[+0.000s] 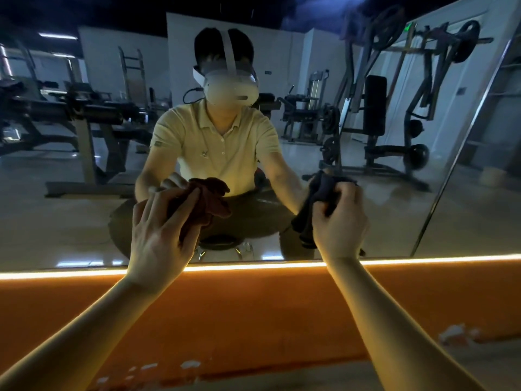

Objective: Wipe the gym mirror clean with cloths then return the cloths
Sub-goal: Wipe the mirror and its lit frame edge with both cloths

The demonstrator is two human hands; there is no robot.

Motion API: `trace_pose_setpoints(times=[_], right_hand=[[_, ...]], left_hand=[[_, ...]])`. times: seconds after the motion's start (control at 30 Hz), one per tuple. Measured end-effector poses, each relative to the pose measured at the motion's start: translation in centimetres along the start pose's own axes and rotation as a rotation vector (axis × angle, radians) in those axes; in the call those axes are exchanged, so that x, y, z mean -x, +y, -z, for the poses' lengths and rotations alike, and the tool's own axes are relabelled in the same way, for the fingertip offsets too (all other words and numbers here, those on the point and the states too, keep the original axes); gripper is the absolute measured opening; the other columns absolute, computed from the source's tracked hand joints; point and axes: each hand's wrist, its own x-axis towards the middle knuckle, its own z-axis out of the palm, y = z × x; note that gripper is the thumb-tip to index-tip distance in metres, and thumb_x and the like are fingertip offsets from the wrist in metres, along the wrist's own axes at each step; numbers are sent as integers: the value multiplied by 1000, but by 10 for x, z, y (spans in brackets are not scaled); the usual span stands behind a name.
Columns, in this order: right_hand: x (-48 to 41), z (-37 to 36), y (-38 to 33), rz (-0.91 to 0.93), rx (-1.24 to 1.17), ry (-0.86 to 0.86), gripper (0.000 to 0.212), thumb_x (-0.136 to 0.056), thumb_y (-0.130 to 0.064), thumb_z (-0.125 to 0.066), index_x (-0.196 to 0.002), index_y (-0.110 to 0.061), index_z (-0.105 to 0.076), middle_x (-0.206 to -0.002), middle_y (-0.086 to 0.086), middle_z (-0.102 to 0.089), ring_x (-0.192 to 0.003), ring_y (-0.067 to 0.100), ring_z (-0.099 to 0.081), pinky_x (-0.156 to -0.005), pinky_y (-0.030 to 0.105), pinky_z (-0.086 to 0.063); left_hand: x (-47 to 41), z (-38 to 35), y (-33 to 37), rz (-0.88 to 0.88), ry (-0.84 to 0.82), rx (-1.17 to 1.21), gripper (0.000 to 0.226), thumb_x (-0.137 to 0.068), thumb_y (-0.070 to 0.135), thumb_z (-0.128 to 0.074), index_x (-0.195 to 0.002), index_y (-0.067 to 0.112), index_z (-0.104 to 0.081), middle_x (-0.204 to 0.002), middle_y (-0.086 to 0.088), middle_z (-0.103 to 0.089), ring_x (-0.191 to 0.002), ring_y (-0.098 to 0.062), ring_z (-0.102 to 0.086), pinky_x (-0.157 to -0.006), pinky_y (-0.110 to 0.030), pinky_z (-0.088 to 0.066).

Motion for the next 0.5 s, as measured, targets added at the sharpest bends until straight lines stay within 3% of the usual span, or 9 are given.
trace_pose_setpoints(times=[0.07, 0.13, 0.23, 0.3, 0.37, 0.43, 0.5], right_hand=[[9, -13, -28, 44, -61, -35, 23, -96, -20, -57, -118, -12, -56, -113, 7, -62, -79, 12, -64, -63, 18, -51], [25, -25, -58, 226, -135, -136, 23, -99, -23, -55, -121, -18, -55, -115, 4, -62, -82, 9, -65, -69, 23, -57], [58, -35, -75, 587, -121, -345, 24, -94, -21, -68, -116, -15, -61, -109, 7, -63, -79, 16, -70, -62, 27, -61], [57, -31, -57, 694, -36, -391, 22, -93, -24, -71, -111, -12, -65, -105, 8, -65, -76, 19, -70, -56, 32, -60], [37, -22, -32, 584, -12, -282, 20, -94, -30, -63, -103, -12, -66, -99, 6, -67, -74, 16, -66, -57, 27, -55], [7, -8, -15, 293, -24, -91, 19, -93, -33, -55, -97, -15, -61, -90, 0, -65, -66, 1, -55, -58, 11, -40], [-9, -3, -16, 60, -45, 59, 18, -93, -32, -51, -100, -16, -57, -90, -3, -62, -65, -11, -43, -55, 7, -33]], left_hand=[[1, -1, 3, 11, 7, 5, 48, -99, 25, -61, -143, 8, -59, -130, -22, -59, -118, -40, -56, -102, -44, -36], [0, -2, 5, 10, 17, 2, 48, -99, 24, -61, -144, 10, -57, -128, -22, -59, -117, -40, -56, -100, -47, -38], [-1, -1, 6, -1, 30, -19, 45, -98, 22, -61, -140, 6, -59, -126, -23, -60, -115, -39, -55, -98, -50, -39], [0, -1, 4, -17, 29, -30, 44, -99, 22, -60, -139, 5, -60, -126, -23, -60, -115, -40, -55, -98, -50, -39], [0, 0, 1, -35, 13, -33, 45, -99, 24, -61, -141, 7, -58, -128, -24, -60, -116, -41, -56, -99, -50, -39], [1, 0, 1, -35, 8, -26, 47, -100, 26, -60, -143, 9, -55, -129, -24, -60, -116, -41, -56, -100, -48, -39], [1, -1, 3, -17, 13, -18, 47, -100, 26, -59, -144, 11, -54, -128, -24, -60, -116, -41, -56, -101, -45, -37]])
